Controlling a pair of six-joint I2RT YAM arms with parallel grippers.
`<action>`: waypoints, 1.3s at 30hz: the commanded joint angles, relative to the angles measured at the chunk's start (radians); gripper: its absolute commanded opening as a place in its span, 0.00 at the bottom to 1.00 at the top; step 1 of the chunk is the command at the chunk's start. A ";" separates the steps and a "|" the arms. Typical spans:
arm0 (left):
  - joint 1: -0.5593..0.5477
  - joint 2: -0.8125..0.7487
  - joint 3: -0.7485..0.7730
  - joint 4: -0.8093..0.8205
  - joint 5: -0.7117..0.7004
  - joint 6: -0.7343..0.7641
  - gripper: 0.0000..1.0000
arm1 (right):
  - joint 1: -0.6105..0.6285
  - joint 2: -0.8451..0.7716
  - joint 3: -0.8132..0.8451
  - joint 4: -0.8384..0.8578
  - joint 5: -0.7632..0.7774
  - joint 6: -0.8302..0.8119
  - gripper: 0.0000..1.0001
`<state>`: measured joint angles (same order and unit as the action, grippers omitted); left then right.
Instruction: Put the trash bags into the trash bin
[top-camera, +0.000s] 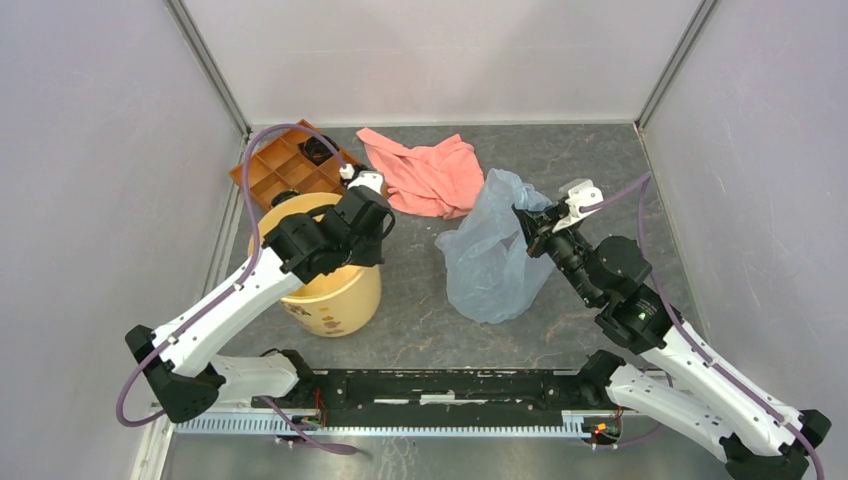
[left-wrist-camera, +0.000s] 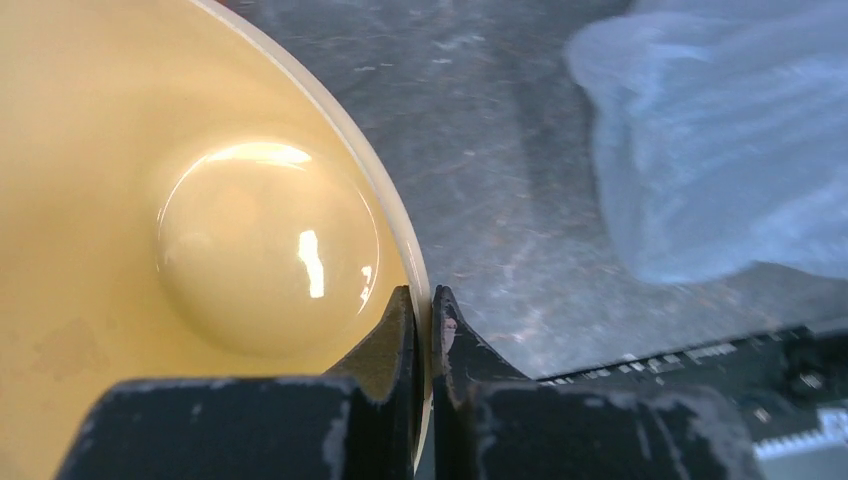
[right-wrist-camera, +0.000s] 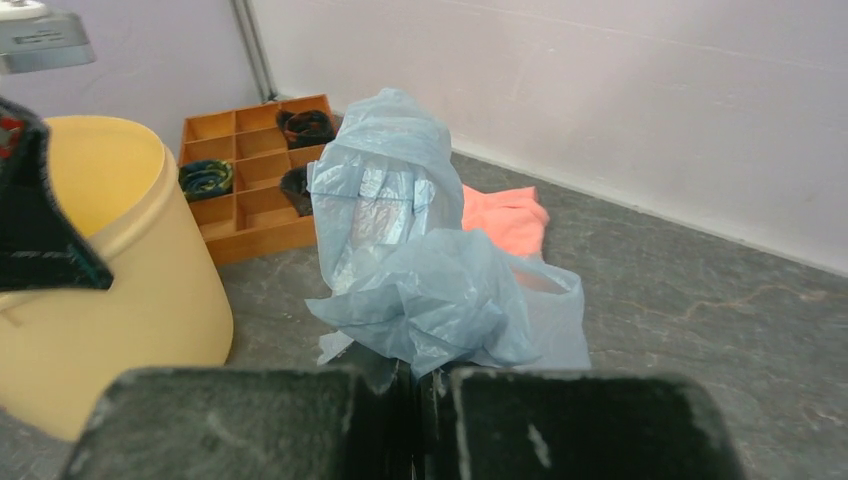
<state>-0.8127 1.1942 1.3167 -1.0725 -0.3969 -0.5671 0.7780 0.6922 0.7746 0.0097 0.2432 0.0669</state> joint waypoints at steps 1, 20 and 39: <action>-0.087 0.001 0.073 0.122 0.137 0.002 0.02 | -0.001 -0.010 0.101 -0.007 0.089 -0.059 0.01; -0.416 0.138 -0.028 0.563 0.140 -0.097 0.35 | 0.000 -0.050 0.304 0.142 -0.115 -0.021 0.01; -0.417 -0.530 -0.130 0.370 -0.030 -0.066 1.00 | 0.002 0.496 0.848 0.480 -0.695 0.422 0.01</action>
<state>-1.2255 0.7807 1.2102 -0.5747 -0.2871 -0.6090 0.7769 1.0725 1.5139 0.2779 -0.2665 0.2779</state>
